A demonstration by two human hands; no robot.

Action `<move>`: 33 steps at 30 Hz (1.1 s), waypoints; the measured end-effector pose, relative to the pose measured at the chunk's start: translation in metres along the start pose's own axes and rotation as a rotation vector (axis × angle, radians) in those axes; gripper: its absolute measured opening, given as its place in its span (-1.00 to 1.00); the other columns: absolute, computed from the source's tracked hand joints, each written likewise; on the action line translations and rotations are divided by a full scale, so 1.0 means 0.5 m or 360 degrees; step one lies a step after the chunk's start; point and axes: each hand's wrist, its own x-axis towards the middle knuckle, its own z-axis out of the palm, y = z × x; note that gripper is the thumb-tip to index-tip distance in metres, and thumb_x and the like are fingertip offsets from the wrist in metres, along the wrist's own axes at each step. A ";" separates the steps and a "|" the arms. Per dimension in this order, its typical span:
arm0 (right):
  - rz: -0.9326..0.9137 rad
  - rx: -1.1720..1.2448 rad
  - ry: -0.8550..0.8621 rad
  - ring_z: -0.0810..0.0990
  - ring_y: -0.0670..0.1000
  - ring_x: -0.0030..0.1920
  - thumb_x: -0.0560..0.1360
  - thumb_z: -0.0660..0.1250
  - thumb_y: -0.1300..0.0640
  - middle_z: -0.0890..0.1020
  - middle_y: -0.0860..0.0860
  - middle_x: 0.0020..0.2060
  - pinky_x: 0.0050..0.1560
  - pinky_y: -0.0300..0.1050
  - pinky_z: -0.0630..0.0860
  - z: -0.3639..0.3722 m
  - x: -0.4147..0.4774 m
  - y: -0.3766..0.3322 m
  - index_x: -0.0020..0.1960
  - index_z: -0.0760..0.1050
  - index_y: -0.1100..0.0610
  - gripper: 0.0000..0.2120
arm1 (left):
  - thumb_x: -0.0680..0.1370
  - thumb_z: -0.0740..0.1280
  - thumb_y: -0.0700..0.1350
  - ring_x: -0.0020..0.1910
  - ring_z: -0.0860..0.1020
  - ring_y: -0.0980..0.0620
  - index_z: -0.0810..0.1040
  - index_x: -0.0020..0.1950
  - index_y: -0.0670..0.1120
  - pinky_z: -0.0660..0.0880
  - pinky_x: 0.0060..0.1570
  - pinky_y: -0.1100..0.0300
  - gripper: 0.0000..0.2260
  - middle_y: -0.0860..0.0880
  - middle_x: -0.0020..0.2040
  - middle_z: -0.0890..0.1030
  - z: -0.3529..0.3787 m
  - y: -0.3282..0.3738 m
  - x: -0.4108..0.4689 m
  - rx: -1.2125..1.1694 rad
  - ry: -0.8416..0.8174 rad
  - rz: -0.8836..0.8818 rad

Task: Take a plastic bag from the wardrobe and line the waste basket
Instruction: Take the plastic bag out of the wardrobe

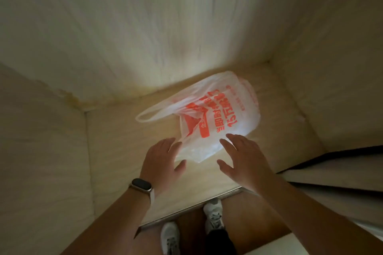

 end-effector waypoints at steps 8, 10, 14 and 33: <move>-0.0216 -0.0053 -0.0075 0.37 0.22 0.43 0.46 0.35 -0.24 0.38 0.15 0.45 0.40 0.24 0.32 0.216 0.119 0.031 0.45 0.35 0.08 -0.33 | 0.36 0.23 0.27 0.33 0.43 -0.24 0.38 0.40 -0.07 0.45 0.22 -0.15 -0.31 -0.21 0.39 0.43 0.217 -0.110 0.065 0.0045 -0.0121 -0.0135; -0.0264 -0.0058 -0.0073 0.35 0.22 0.44 0.45 0.37 -0.23 0.37 0.16 0.45 0.40 0.26 0.31 0.251 0.152 0.035 0.46 0.34 0.09 -0.31 | 0.34 0.25 0.30 0.40 0.36 -0.26 0.27 0.47 -0.04 0.39 0.28 -0.17 -0.23 -0.22 0.46 0.34 0.248 -0.144 0.094 0.0079 -0.0098 -0.0165; -0.0307 -0.0030 -0.0006 0.35 0.23 0.42 0.43 0.39 -0.21 0.40 0.16 0.43 0.37 0.26 0.33 0.307 0.207 0.039 0.44 0.35 0.10 -0.31 | 0.34 0.36 0.31 0.50 0.19 -0.22 0.11 0.53 -0.01 0.20 0.40 -0.19 -0.12 -0.18 0.55 0.17 0.283 -0.194 0.150 0.0106 -0.0022 -0.0167; -0.0395 0.0158 0.0377 0.49 0.19 0.26 0.52 0.33 -0.11 0.56 0.09 0.24 0.24 0.20 0.40 0.418 0.300 0.066 0.23 0.54 0.11 -0.61 | 0.32 0.42 0.28 0.55 0.02 -0.12 -0.05 0.57 -0.09 -0.11 0.50 -0.17 0.02 -0.14 0.56 0.09 0.206 -0.330 0.407 0.0233 0.0133 -0.0133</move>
